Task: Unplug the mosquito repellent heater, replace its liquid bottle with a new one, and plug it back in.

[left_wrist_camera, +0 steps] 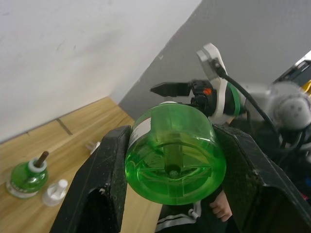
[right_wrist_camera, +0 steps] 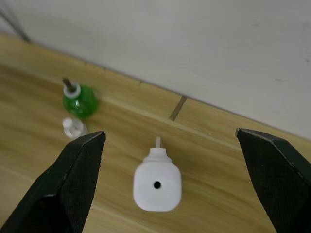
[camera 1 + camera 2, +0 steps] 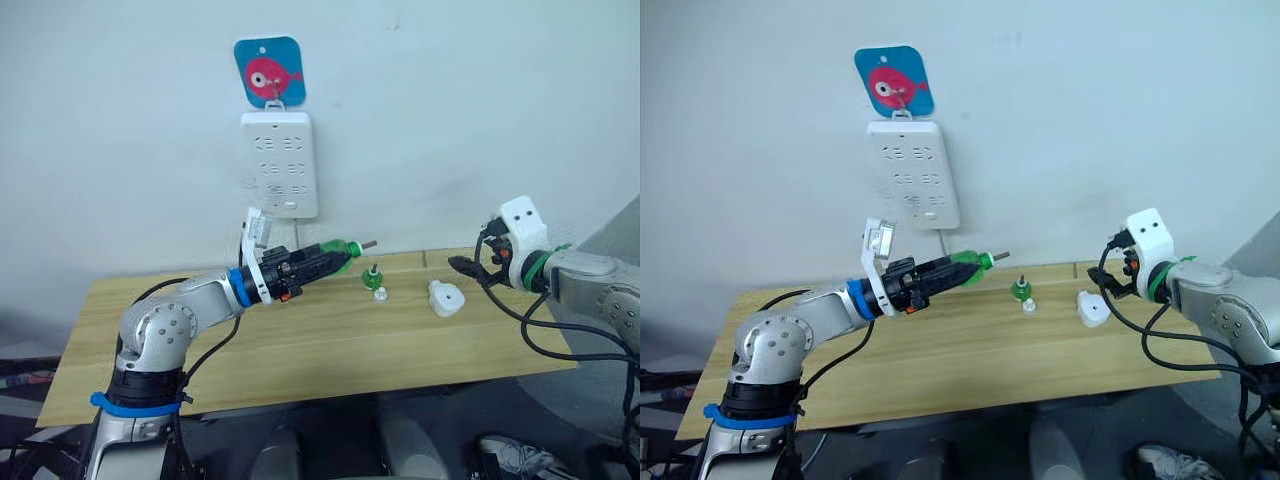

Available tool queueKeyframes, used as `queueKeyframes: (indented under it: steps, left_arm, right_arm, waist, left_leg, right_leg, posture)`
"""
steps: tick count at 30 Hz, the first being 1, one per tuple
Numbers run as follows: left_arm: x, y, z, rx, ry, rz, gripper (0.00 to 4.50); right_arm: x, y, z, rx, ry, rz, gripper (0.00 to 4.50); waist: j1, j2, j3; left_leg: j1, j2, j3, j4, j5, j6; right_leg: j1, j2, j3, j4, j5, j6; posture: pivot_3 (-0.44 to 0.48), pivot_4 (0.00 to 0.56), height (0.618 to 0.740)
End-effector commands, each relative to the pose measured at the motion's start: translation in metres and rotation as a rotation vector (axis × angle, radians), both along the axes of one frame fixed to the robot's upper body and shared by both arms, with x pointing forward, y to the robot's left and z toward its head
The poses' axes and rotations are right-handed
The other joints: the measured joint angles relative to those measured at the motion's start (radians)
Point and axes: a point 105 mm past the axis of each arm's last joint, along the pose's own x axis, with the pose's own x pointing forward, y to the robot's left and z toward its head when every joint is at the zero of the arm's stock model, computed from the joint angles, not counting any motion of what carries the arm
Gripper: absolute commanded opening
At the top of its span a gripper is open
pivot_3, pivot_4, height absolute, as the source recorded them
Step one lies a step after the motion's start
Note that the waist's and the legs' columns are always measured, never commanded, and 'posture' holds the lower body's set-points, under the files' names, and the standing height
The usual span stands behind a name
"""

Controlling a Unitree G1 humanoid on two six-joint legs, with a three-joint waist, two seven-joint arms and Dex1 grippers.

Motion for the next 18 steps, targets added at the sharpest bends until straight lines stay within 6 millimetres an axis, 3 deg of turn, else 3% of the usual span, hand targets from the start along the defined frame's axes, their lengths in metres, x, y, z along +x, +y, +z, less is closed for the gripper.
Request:
queueKeyframes:
  steps: [1,10,18]
  left_arm:
    - [-0.007,-0.005,0.004,0.021,-0.075,-0.03,2.27]
    - [-0.011,-0.01,-0.005,0.056,-0.105,-0.052,2.27]
    - [-0.015,-0.009,-0.008,0.056,-0.107,-0.037,2.27]
  right_arm:
    - [0.013,-0.011,-0.009,-0.086,0.054,-0.044,4.5]
    - [0.032,0.0,-0.053,-0.08,0.308,-0.133,4.5]
    - [0.028,0.006,-0.076,-0.129,0.417,-0.09,4.5]
  waist:
    - [0.002,0.0,0.0]
    - [0.005,0.0,0.004]
    - [0.022,0.001,0.007]
  left_leg:
    - [0.0,0.0,0.0,0.0,0.0,0.0]
    - [-0.001,0.0,0.0,-0.001,-0.002,0.003]
    - [-0.001,0.0,0.0,-0.001,-0.003,0.005]
  right_leg:
    - [0.0,0.0,0.0,0.0,0.0,0.0]
    - [0.0,-0.001,0.0,-0.003,0.0,0.0]
    - [0.0,-0.001,-0.001,-0.004,0.0,0.0]
  posture:
    - [-0.155,0.173,0.734]
    - [-0.124,0.192,0.734]
    - [-0.089,0.199,0.734]
